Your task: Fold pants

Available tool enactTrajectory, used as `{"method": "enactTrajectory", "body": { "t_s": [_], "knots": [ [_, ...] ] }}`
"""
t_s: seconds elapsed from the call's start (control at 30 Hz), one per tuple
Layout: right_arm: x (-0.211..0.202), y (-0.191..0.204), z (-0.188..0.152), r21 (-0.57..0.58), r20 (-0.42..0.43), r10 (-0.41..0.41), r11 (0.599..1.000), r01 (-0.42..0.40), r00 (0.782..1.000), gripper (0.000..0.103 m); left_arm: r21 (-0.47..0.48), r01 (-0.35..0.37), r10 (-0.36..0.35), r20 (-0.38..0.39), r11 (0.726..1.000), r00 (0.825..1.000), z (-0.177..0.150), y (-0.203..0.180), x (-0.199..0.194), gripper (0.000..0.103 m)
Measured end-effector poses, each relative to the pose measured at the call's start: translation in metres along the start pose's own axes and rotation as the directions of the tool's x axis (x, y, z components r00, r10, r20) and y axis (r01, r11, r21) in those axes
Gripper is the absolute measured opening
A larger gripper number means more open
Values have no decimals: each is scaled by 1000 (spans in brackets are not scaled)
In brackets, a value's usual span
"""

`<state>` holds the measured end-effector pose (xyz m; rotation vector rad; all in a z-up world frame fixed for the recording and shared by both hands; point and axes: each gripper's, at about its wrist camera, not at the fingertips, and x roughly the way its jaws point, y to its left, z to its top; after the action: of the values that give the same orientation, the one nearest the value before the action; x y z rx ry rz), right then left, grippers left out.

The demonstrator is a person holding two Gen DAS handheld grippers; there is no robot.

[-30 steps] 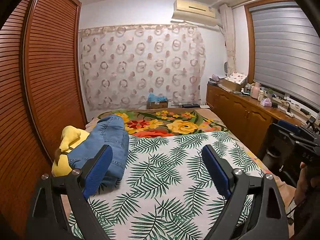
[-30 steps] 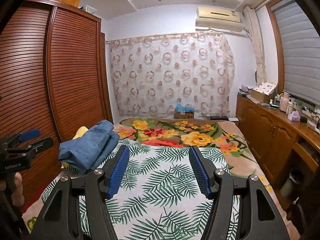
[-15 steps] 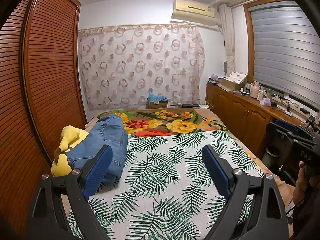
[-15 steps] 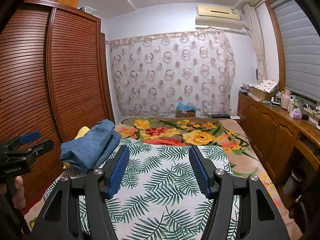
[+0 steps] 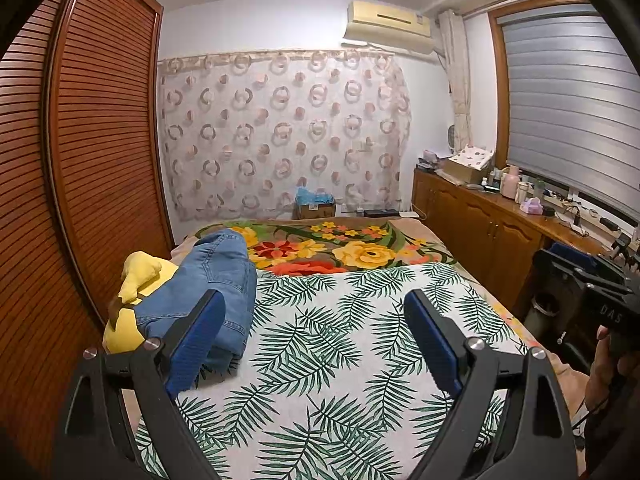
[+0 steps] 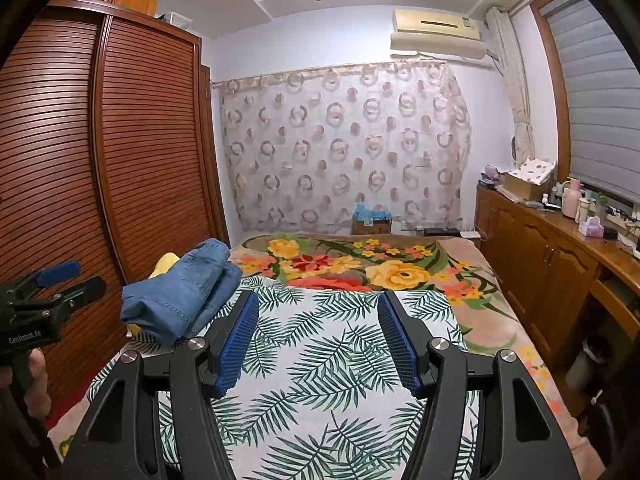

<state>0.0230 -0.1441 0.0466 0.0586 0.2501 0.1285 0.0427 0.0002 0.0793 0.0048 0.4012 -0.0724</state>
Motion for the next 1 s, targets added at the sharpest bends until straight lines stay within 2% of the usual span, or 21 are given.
{"method": "enactTrajectory", "body": {
  "t_s": [1.0],
  "knots": [
    [1, -4, -1, 1, -1, 0, 1000, 0, 1000, 64, -8, -5, 5, -5, 1000, 1000, 4, 2, -1, 91]
  ]
}}
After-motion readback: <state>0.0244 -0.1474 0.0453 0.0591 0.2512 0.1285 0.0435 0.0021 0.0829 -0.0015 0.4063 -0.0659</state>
